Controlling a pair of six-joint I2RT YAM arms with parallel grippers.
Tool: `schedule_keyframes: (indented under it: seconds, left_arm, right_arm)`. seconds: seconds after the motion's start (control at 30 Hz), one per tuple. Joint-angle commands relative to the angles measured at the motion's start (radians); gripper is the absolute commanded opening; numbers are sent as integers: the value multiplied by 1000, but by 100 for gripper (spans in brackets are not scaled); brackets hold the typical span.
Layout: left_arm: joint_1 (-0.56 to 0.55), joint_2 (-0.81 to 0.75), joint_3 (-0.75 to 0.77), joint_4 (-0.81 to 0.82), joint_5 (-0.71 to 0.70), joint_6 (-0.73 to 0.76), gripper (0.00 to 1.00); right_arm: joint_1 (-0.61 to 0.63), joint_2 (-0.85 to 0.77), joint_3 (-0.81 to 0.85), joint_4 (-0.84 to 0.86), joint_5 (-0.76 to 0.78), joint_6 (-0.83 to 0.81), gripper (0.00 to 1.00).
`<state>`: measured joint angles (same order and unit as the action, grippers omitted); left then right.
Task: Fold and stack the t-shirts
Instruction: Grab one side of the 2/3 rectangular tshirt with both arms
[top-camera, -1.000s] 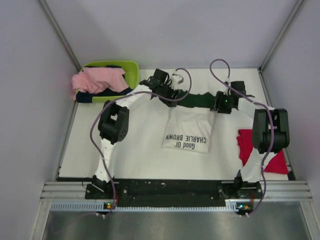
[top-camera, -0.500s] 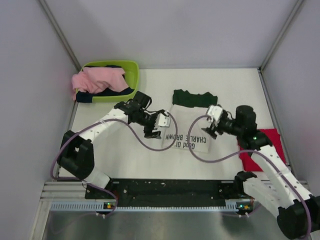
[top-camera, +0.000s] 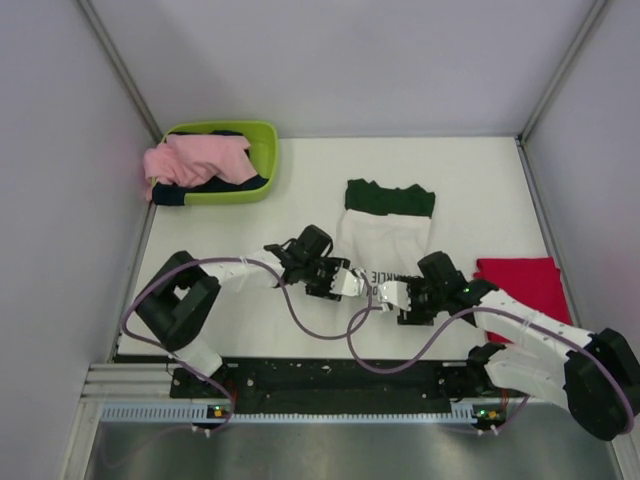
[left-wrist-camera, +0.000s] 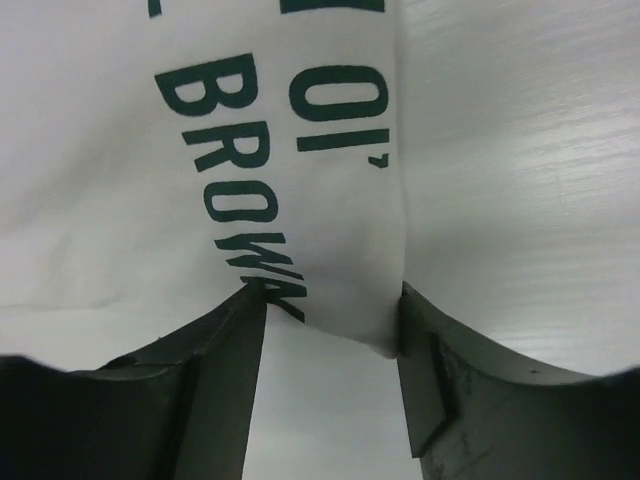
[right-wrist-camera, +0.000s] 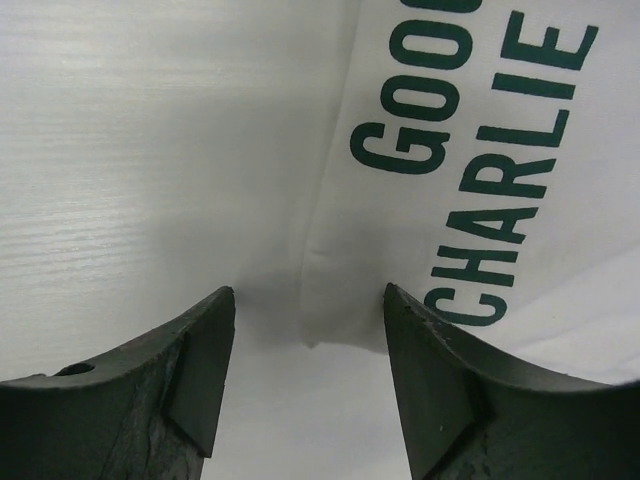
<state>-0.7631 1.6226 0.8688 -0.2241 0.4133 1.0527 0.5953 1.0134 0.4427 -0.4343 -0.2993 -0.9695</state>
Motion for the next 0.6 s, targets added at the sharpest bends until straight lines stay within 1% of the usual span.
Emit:
schedule_keyframes:
  seconds: [0.0,0.07,0.1,0.13,0.17,0.2,0.3,0.43,0.5,0.57]
  left_arm:
    - [-21,34,30,75,-113,-19,41]
    - [-25,40,27,71,-120,-7,16]
    - [-25,39,24,68,-119,-3,5]
    - [-25,33,22,62,-119,-2,0]
    - [-25,28,29,48,-116,-8,0]
    - [-25,19,38,23,-113,-17,0]
    - [-24,-23,85,-102,-93,-49,0]
    - [-22,-88,143,-317,-38,-51,0]
    - [-22,-116,182,-446,-1,-33,0]
    - [-21,-136,232,-608,34,-8,0]
  right_arm:
    - [30,51,8,75,61,-17,58]
    - [40,60,1,80,83,-12,47]
    - [41,65,2,83,91,-5,40]
    - [41,71,8,78,91,2,28]
    - [41,73,22,65,80,5,16]
    - [43,76,39,37,66,6,0]
    - [57,57,97,-58,54,28,0]
    - [78,-22,174,-231,26,61,0]
    - [87,-73,223,-346,-4,84,0]
    - [90,-133,276,-469,-53,75,0]
